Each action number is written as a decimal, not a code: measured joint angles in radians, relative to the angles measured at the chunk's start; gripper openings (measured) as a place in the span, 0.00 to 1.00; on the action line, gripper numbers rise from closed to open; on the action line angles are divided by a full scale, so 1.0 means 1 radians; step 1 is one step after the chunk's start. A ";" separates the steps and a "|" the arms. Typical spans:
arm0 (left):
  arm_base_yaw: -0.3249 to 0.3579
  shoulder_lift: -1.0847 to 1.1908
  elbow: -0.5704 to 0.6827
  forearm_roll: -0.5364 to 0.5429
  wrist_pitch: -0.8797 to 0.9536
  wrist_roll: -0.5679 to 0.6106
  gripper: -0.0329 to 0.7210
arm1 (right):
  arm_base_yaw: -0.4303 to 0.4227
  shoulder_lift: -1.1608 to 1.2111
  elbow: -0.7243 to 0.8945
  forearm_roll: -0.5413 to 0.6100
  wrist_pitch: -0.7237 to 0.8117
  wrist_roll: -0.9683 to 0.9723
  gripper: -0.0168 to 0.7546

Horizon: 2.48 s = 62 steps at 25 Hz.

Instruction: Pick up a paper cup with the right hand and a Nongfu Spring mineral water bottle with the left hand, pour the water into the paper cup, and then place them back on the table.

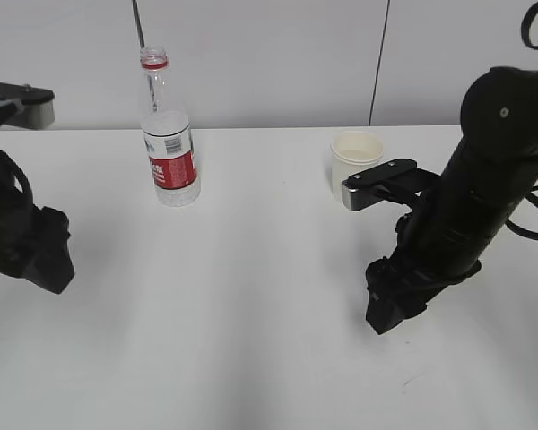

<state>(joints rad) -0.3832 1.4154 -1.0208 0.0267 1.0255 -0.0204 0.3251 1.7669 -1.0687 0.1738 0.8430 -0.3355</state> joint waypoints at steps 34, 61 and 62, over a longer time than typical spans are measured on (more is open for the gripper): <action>-0.001 -1.258 0.476 -0.010 0.049 0.035 0.74 | 0.000 -1.539 0.600 -0.138 0.191 0.193 0.76; -0.003 -1.260 0.476 -0.011 0.048 0.035 0.73 | 0.001 -1.666 0.646 -0.184 0.204 0.230 0.75; -0.003 -1.260 0.476 -0.011 0.048 0.035 0.73 | 0.001 -1.666 0.646 -0.184 0.204 0.230 0.75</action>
<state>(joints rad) -0.3866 0.1550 -0.5446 0.0159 1.0739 0.0143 0.3264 0.1013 -0.4231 -0.0103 1.0471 -0.1051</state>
